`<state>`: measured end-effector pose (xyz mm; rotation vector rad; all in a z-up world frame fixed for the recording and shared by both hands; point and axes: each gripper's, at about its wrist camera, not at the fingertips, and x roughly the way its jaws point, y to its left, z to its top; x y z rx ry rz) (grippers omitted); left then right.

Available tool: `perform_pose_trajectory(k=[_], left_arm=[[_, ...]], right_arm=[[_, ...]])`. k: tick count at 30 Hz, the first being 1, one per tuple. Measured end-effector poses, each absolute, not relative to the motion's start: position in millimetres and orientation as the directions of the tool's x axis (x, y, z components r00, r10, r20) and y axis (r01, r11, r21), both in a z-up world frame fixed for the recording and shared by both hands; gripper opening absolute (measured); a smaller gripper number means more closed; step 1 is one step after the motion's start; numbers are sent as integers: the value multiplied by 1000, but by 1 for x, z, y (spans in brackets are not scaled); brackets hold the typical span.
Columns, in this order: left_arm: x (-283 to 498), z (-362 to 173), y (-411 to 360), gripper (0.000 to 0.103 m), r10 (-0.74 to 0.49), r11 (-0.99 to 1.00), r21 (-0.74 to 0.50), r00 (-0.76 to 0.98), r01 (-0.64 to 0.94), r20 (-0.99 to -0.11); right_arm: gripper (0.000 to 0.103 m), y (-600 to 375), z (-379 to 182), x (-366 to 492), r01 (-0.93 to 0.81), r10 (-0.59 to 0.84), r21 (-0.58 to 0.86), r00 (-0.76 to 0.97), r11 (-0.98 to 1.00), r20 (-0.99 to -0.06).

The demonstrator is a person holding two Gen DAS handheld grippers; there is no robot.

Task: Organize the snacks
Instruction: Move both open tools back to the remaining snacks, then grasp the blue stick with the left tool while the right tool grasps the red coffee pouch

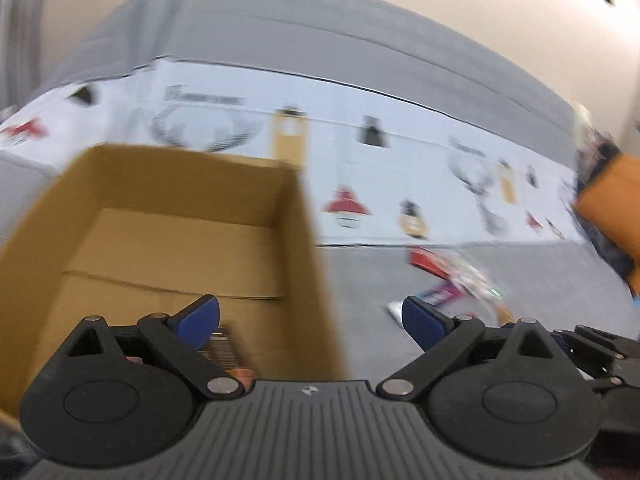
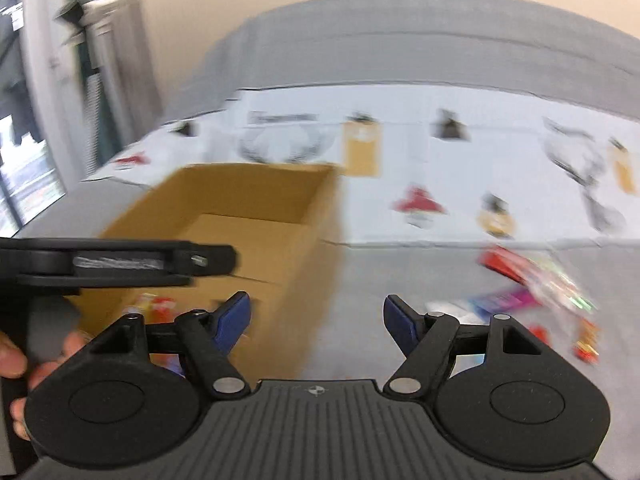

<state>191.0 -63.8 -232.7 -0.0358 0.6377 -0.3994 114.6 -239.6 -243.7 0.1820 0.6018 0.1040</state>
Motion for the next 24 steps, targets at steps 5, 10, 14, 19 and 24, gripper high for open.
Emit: perform_pose_trajectory(k=[5,10,14,19,24], left_arm=[[180,-255,-136,95,-415,885,-96,677,456,-608],[187,-293,-198,77,-460,834,-101,581,543,-672],[213,-328,-240,70,-480,813,-147,504,564,-718],[238,-372,-268,54,-439,819,-128,467,560,-767],[246,-375,-266,19,-384,825,-34,515,564,-766]], right_arm=[[74,-309,-274,92,75,51,192,814,979,-579],[63,-366,-307,89,169,-5,206,785,964,-619],[61,-395,-327,105,174,-6,193,758,966,-653],[61,-417,-353,139,165,75,267,707,950,-703],[60,-411,-368,169,120,131,278,664,953,-737]])
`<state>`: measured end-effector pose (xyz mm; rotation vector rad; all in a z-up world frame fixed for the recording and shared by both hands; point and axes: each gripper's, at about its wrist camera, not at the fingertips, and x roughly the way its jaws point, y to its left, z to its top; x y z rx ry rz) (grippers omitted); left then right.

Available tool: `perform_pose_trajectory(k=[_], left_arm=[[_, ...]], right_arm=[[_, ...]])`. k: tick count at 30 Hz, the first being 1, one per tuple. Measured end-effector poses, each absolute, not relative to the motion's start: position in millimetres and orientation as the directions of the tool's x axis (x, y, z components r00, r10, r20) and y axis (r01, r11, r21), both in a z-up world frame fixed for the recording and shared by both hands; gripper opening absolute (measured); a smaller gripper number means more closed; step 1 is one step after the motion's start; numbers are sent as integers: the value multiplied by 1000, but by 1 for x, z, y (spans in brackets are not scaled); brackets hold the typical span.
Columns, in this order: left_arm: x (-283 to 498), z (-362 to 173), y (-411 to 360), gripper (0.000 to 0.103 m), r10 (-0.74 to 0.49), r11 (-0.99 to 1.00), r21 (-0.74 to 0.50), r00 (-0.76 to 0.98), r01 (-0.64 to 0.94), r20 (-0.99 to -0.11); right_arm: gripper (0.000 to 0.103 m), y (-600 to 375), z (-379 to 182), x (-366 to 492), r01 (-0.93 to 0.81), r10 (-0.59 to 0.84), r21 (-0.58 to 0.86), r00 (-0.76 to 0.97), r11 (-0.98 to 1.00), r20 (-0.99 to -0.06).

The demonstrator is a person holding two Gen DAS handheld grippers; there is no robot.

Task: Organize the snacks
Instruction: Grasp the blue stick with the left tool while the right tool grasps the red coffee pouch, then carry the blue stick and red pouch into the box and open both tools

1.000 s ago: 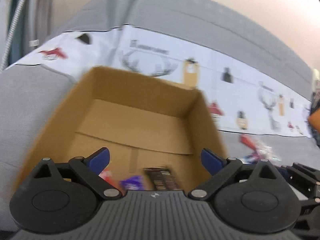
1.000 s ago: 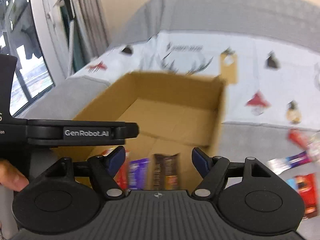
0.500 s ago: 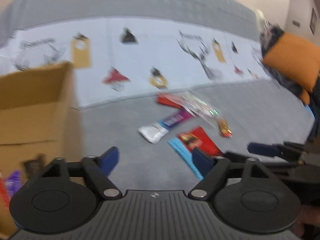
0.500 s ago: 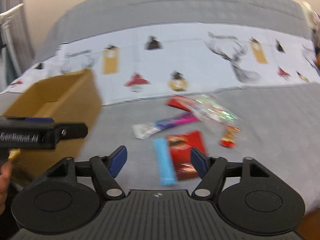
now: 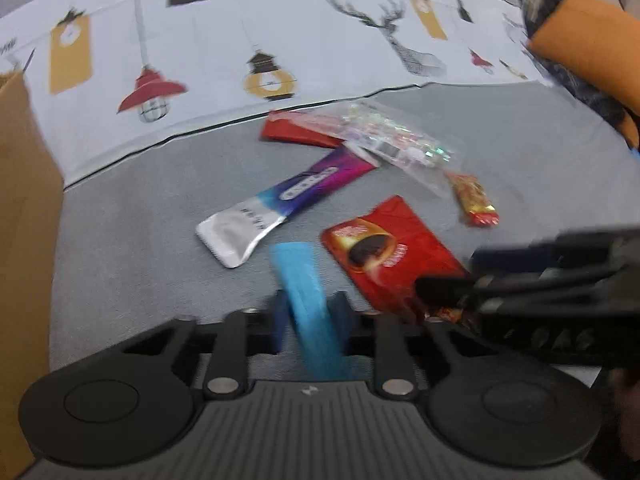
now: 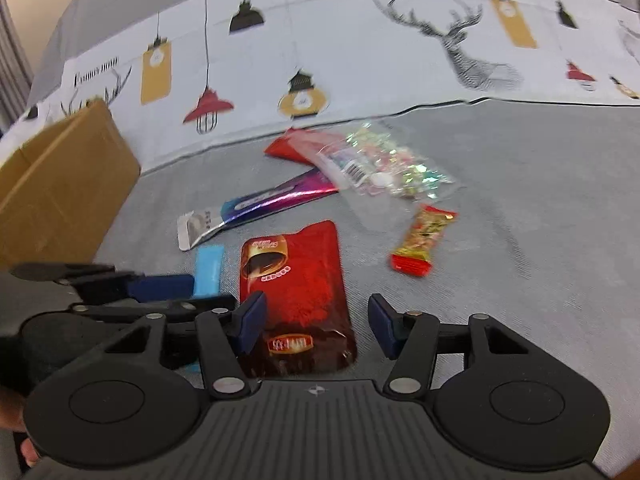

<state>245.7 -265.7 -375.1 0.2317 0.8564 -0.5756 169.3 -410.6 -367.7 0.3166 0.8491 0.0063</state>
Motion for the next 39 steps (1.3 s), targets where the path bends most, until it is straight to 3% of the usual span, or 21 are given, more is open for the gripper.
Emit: perform_pose_trajectory(k=[4,7,9,11,12,16,24,33,39], left_arm=[[256,-372,-243,17,-364,850,-58,504,523,-783],[253,-370,-237,17,-369,844,-52,507,534,-779],[250,-371,-239,18,-364,836,-23,523,548,-771],[246,-371,-239,18,-364,838,-14,539,546,-759],[244,-371,-239,17,-364,839,-14,543,543,-756],[236,-367,-233,17,-377,842,-39,536,538,-755],[210,-335,-216,17,-404,839,-66,536,541,-742],[194,-255,-161,17,-519,827,-217,557,519,-648],[178,-182,-93,17,-494,863,-209,680,460,-541]], right_arm=[[80,-391,-373,182,74,129,233,656,970,-744],[84,-372,-378,184,17,72,108,641,994,-764],[83,-363,-381,182,-11,36,38,648,999,-761],[73,-368,-379,180,19,24,49,652,999,-758],[61,-373,-378,180,41,11,51,655,998,-755],[52,-382,-376,174,85,-5,66,653,994,-758],[50,-393,-348,141,164,5,174,714,971,-701],[50,-355,-298,93,145,0,180,778,973,-628],[50,-311,-231,80,56,68,214,845,975,-530]])
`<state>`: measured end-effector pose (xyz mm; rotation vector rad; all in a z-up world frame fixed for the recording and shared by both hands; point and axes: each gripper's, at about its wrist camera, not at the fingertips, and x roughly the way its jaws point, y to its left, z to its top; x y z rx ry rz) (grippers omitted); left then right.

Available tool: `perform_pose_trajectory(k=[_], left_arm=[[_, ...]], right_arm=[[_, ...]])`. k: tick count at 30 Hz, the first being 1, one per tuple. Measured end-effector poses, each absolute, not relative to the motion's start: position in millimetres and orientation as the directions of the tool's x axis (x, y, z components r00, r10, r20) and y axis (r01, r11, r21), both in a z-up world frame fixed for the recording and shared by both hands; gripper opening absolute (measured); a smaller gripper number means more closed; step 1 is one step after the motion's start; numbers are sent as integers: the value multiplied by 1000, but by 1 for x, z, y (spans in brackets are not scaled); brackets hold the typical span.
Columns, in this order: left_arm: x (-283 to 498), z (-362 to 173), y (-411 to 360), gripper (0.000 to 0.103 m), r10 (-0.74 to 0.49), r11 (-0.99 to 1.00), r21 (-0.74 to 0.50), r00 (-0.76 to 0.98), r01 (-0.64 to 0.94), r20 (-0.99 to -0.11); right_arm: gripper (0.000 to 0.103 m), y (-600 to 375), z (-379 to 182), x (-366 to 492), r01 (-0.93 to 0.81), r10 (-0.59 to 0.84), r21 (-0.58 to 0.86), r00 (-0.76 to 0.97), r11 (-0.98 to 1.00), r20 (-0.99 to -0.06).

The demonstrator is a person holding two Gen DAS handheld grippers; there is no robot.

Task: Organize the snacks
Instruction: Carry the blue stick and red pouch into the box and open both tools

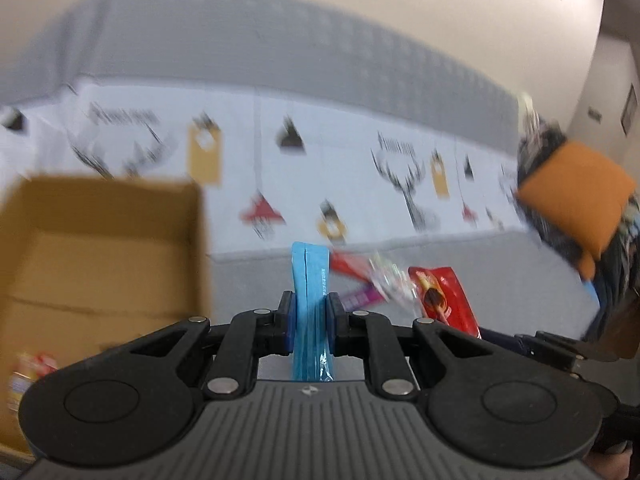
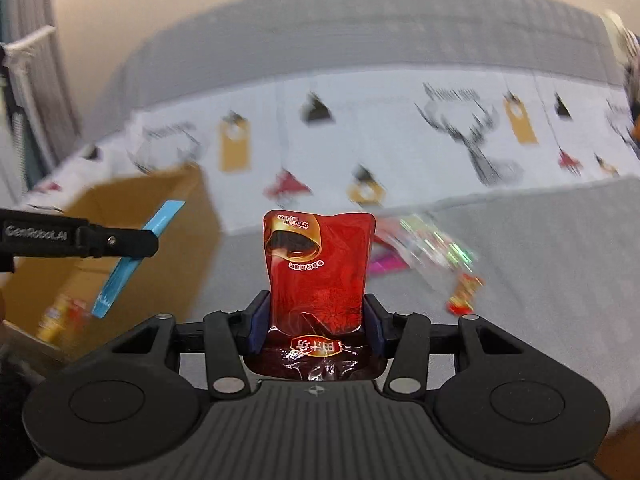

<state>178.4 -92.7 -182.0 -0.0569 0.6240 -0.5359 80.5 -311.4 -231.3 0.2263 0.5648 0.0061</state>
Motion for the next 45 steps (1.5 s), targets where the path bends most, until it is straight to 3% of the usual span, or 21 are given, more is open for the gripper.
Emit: perform_pose_trajectory(k=[8,12,19,28,35,39,41,42,44,45], left_arm=[[141,-90,-11,17,-431,902,-218,819,373,-380],[135,-73,16,17,-365,929,-189,870,318,-332],[180,-122,45,17,-298,951,-219,845,220,-444],[238,-231,70,17,-262,961,-247,702,125,-663],[257,-250,87,17,-233,970,-217,687,112,-688],[265,-254,94,17,-206,972,-225,681,62,-702],[267,-253,92,18,-196,975,-216,682,57,-705],[266,-251,87,20,-201,976,-207,682,75,-703],[265,-247,75,56,-194,979,-178,684,95,-704],[261,-243,68,92,-177,983,-167,697,83,-695]], right_arm=[[50,-237,-132,93,-206,287,242,883,948,-372],[51,-200,-98,104,-297,353,209,872,932,-338],[51,-160,-110,146,-333,376,173,832,927,-409],[51,-119,-203,199,-263,328,197,723,945,-608],[51,-90,-254,218,-272,328,195,635,942,-699],[52,-86,-263,226,-275,331,197,631,941,-702],[58,-90,-261,224,-268,337,210,647,940,-684],[71,-94,-259,223,-269,357,236,657,934,-664],[83,-103,-249,216,-274,376,258,680,927,-629],[83,-108,-245,212,-278,373,249,693,928,-617]])
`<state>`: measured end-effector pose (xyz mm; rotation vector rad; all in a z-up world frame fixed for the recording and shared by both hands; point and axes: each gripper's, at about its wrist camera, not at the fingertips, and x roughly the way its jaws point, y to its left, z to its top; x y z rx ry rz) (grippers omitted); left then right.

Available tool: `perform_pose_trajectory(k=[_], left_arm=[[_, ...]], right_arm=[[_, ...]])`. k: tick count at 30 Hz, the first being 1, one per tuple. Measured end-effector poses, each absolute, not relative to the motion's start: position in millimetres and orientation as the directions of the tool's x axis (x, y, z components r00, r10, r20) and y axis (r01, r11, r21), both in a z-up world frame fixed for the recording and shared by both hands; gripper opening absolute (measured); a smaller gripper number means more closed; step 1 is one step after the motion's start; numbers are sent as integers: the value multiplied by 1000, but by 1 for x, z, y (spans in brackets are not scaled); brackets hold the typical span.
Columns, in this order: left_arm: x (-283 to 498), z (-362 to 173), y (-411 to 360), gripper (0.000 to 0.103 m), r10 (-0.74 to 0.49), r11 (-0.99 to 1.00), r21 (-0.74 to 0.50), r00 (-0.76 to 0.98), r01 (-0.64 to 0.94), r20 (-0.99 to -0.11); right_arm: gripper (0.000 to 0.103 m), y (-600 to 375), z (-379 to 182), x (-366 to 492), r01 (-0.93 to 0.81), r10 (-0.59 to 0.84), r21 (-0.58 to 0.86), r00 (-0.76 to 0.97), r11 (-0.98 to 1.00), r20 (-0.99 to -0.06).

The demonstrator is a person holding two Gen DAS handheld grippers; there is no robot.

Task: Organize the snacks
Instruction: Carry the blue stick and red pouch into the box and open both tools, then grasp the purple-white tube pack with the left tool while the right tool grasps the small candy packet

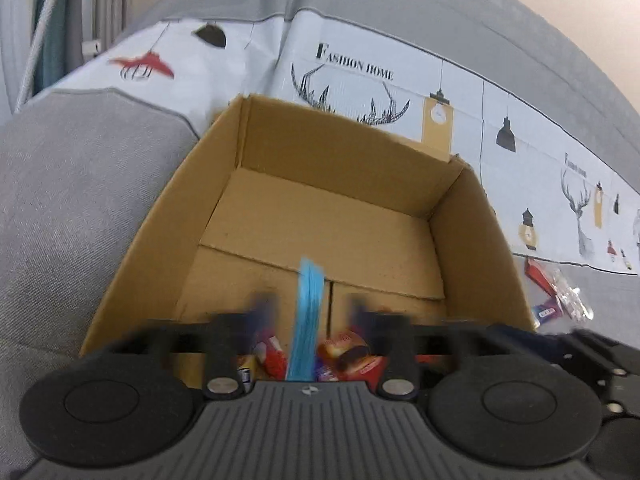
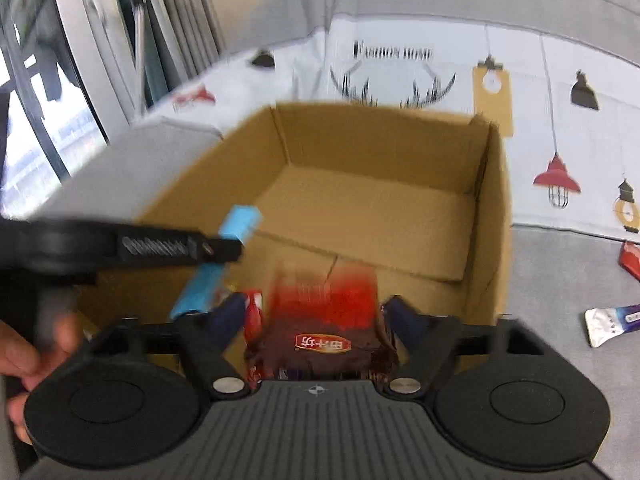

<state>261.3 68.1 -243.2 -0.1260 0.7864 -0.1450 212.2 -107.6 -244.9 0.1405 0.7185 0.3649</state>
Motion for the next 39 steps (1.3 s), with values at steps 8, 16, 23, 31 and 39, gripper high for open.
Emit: perform_pose_trajectory(k=[8,16,23,31,39], left_arm=[[224,-220,-7,102,-245,969,-161,767,186,-593],[201,-243,-121,101,-365,912,-63,732,405,-575],[234,-281,-216,96,-442,839,-26,652,544,-616],[311,-363,-296,71,-411,816,-30,543,577,-732],[320,-377,-307,26,-375,814,15,545,581,-750]], right_arm=[[82,-199,-226,166,-149,288,288,795,946,-534],[70,-323,-276,114,122,101,327,801,937,-590],[64,-406,-311,115,222,50,362,792,905,-609],[49,-462,-349,162,293,42,363,724,884,-688],[49,-472,-376,198,339,-25,258,648,905,-761]])
